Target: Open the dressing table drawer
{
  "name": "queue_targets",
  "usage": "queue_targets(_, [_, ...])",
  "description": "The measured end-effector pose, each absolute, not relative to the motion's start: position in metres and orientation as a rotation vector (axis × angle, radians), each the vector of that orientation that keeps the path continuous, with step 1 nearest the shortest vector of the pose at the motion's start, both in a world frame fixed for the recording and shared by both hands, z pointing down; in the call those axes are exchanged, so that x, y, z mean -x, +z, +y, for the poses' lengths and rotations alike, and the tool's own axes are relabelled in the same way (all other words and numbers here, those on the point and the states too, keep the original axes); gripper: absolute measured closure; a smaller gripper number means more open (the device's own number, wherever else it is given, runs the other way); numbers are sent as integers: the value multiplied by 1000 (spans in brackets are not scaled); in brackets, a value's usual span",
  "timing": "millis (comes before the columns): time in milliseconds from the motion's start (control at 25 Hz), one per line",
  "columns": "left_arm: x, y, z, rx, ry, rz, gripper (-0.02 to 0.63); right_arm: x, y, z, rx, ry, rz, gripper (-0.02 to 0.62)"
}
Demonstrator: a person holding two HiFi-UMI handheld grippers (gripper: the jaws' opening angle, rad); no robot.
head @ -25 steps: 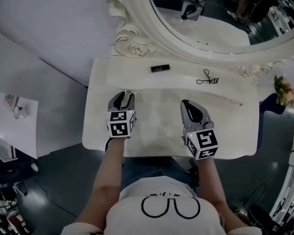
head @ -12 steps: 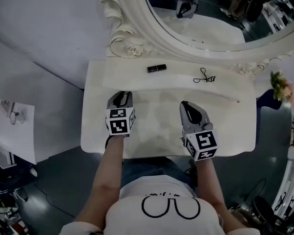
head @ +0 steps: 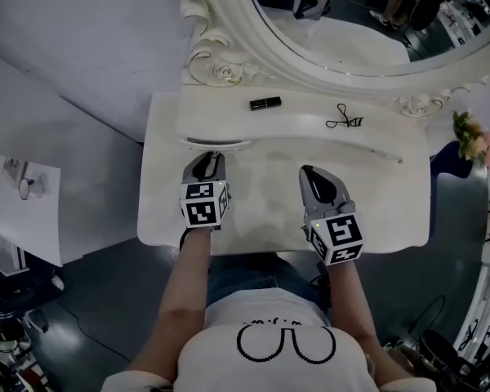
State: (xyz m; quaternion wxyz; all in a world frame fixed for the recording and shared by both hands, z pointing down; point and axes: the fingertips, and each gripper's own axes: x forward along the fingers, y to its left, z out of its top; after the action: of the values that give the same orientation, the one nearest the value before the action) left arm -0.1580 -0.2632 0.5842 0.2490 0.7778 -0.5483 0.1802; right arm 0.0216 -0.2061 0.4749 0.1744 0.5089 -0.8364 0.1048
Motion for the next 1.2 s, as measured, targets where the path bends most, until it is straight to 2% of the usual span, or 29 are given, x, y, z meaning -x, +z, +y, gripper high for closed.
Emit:
queue_targets(840, [160, 586, -214, -2082, 447, -1515, 514, -10, 470, -192, -1416, 280, -2391, 592])
queue_targets(880, [160, 586, -214, -2079, 441, -1516, 507, -10, 469, -191, -1417, 276, -2392, 592])
queue_targets(1000, [161, 583, -212, -2077, 426, -1512, 425, -8, 466, -191, -1420, 270, -2398, 592])
queue_targets(1200, [172, 563, -208, -2114, 390, -1517, 420, 4, 458, -192, -1426, 257, -2421, 592])
